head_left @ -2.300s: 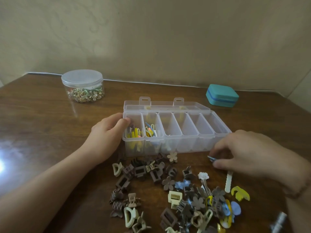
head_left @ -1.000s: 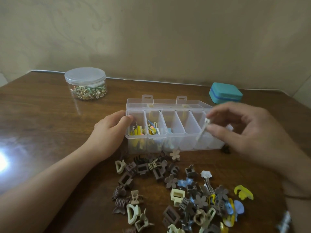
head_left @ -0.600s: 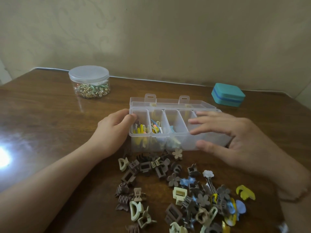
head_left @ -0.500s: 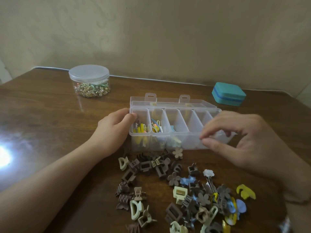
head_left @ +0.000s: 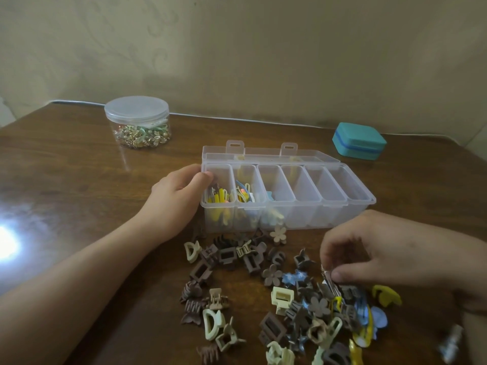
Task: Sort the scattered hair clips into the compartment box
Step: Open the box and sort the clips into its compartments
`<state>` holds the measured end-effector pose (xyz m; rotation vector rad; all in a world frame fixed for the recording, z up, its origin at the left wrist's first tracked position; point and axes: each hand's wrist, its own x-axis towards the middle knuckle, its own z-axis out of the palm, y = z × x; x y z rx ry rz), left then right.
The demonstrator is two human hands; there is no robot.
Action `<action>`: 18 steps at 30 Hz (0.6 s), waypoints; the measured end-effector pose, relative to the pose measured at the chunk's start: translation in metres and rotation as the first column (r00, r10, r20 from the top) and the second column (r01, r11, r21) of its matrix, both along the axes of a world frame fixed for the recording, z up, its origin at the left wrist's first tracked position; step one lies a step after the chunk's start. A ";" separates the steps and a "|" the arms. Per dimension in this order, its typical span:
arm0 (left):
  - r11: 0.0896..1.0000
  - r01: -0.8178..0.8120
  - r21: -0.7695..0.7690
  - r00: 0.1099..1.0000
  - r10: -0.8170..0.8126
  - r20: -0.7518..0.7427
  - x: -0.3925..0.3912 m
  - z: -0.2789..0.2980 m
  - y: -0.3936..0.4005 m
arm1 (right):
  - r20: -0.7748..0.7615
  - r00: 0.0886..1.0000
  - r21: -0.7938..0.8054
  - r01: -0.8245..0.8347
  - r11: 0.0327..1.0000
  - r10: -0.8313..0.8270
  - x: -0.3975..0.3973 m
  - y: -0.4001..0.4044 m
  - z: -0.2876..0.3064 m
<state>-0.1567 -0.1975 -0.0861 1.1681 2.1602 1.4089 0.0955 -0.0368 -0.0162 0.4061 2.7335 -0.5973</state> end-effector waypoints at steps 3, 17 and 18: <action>1.000 0.000 0.000 1.000 0.000 0.004 0.000 0.000 0.000 | -0.019 1.000 0.053 -0.020 0.998 0.021 -0.002 -0.003 0.001; 1.000 -0.011 -0.010 1.000 0.011 0.002 0.000 0.000 0.000 | -0.323 0.946 0.025 -0.010 1.000 0.017 0.002 0.002 0.013; 1.000 -0.012 -0.012 1.000 0.012 0.000 0.001 0.001 0.000 | -0.432 0.902 0.035 0.013 0.999 0.004 0.001 0.000 0.015</action>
